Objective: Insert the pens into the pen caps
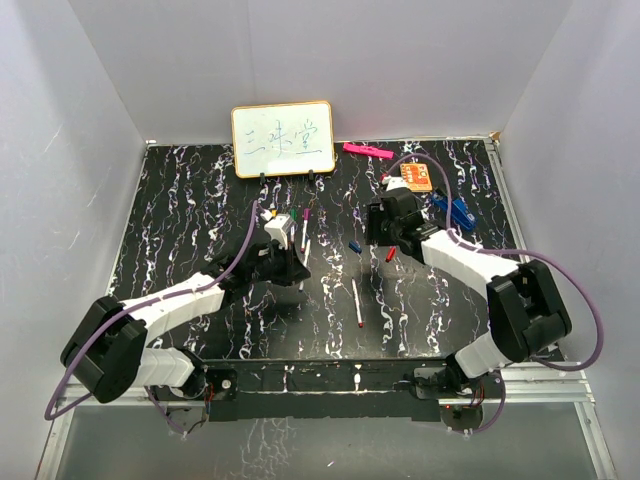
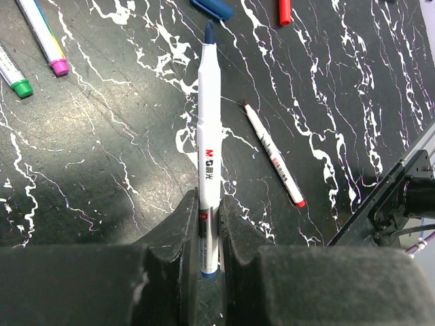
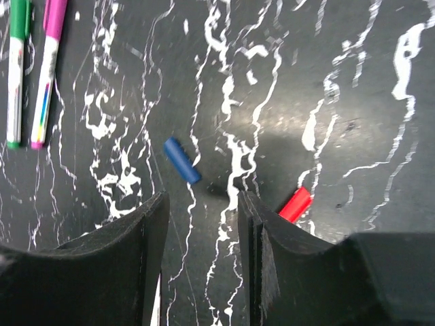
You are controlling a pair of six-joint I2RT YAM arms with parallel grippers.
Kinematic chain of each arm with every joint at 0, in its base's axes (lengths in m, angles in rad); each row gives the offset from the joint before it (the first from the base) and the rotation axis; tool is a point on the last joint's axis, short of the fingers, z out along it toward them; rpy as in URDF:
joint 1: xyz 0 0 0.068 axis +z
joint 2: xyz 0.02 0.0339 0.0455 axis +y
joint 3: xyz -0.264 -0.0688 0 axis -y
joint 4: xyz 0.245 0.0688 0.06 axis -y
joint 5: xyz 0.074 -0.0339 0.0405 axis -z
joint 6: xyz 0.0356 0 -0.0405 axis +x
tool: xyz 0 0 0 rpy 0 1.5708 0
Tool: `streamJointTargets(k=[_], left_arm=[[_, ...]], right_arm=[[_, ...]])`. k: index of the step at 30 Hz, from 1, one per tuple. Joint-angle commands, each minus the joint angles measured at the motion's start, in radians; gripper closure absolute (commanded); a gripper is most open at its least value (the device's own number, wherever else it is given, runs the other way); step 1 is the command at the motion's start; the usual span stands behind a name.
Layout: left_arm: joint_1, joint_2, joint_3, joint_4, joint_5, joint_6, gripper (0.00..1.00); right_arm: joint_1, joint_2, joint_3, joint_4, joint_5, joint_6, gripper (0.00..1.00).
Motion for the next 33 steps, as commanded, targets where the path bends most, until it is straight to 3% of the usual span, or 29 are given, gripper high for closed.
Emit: streamJointTargets(k=[1,8,33], left_arm=[[0.001,-0.002,0.033,-0.015,0.015,0.014,1.0],[0.001,-0.008,0.008,0.035,0.032,-0.003,1.0],[0.001,0.004,0.019,0.019,0.067,0.013,1.0]], right_arm=[[0.008,0.026,0.049,0.005,-0.117,-0.064,0.59],[0.017,0.074,0.044,0.045,-0.093,-0.098,0.69],[0.082,0.264,0.149,0.062,-0.016,-0.169,0.61]])
